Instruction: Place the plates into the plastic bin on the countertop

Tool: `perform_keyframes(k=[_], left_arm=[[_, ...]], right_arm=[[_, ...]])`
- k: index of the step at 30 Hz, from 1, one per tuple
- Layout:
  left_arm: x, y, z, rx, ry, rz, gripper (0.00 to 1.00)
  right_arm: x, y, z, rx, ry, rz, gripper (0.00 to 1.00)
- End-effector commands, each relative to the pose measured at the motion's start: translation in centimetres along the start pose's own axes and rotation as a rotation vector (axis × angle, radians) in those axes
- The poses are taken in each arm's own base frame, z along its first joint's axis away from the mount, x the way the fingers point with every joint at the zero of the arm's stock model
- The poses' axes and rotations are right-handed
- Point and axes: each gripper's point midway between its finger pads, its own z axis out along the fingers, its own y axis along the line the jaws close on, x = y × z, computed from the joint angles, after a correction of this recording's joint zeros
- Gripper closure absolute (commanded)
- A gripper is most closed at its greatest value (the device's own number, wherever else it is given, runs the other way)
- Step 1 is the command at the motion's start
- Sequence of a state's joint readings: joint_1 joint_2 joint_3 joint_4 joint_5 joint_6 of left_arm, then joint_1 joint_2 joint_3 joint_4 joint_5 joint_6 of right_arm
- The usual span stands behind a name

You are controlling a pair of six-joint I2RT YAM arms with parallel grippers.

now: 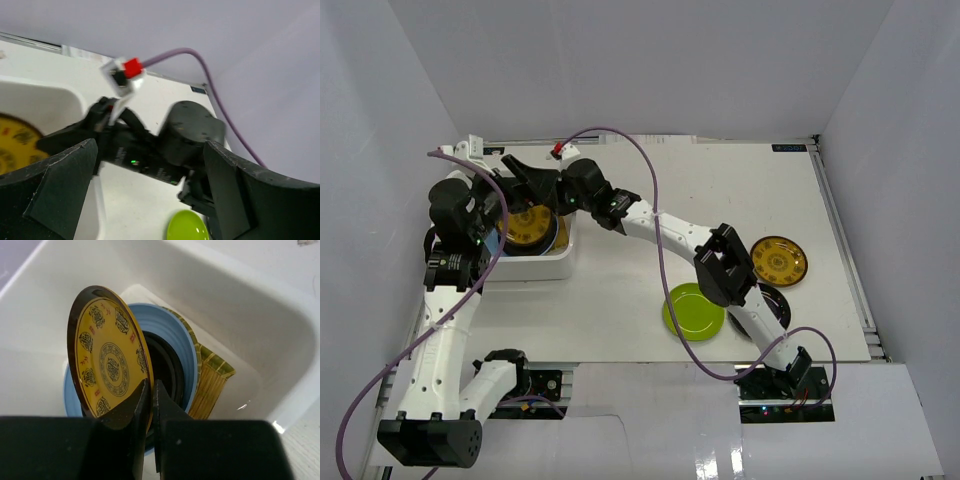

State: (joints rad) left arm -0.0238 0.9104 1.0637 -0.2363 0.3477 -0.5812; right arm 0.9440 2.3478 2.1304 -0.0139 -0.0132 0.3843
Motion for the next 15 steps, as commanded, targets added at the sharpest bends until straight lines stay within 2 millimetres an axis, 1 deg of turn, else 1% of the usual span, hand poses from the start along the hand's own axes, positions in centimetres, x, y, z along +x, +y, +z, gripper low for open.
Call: perform_keyframes(k=[1,2,3,4,5,6,7,8,9,10,11,12,13,14,15], left_arm=[[1.1,-2.9,-0.6,0.128,0.063,0.043,0.02],[1.4,-3.0,-0.6,0.14,0.077,0.045,0.02],[1.9,-3.4,-0.7,0.163,0.093,0.045,0.02],[2.1,-3.6,-0.8,0.172,0.1,0.044,0.02],[2.4,-3.8,-0.9,0.181,0.109,0.041,0.02],[2.5,-3.9,-1.0,0.186,0.112,0.038,0.02],[2.7,-4.2,-1.1,0.202,0.122,0.038,0.02],[2.9,-4.4,-1.2,0.213,0.128,0.046,0.02],[2.8,-4.7,-1.4,0.226,0.127,0.055,0.02],[3.0,-4.8,-1.5,0.235,0.135,0.061,0.03],[2.9,-4.8,-1.6,0.235,0.133,0.064,0.04],[2.9,-5.0,-1.9,0.239,0.129,0.064,0.05],[2.9,-5.1,-2.0,0.241,0.131,0.06,0.07],[3.0,-5.2,-2.0,0.247,0.136,0.044,0.12],[3.2,-5.3,-2.0,0.258,0.142,0.036,0.13]], right_arm=[[-2.5,1.0,0.2,0.022,-0.092,-0.037,0.88],[-2.0,1.6,0.5,0.02,-0.092,-0.044,0.85],[-1.8,1.5,0.8,0.036,-0.097,-0.053,0.8],[-1.9,1.7,0.8,0.04,-0.102,-0.056,0.6],[-2.1,2.1,0.8,0.033,-0.107,-0.054,0.51],[-3.1,2.7,0.5,0.019,-0.126,-0.053,0.44],[-3.8,3.0,0.1,0.018,-0.137,-0.054,0.38],[-4.9,2.9,-0.4,0.031,-0.157,-0.054,0.37],[-6.6,3.4,-1.7,0.025,-0.186,-0.052,0.37],[-7.3,3.3,-2.4,0.023,-0.197,-0.044,0.37],[-9.7,4.3,-4.4,0.0,-0.234,-0.041,0.37],[-10.7,4.2,-5.5,-0.002,-0.254,-0.037,0.37],[-8.9,2.3,-5.9,0.035,-0.212,-0.024,0.37],[-8.9,1.7,-6.9,0.048,-0.214,-0.016,0.38],[-11.6,2.1,-10.0,0.037,-0.279,-0.005,0.39]])
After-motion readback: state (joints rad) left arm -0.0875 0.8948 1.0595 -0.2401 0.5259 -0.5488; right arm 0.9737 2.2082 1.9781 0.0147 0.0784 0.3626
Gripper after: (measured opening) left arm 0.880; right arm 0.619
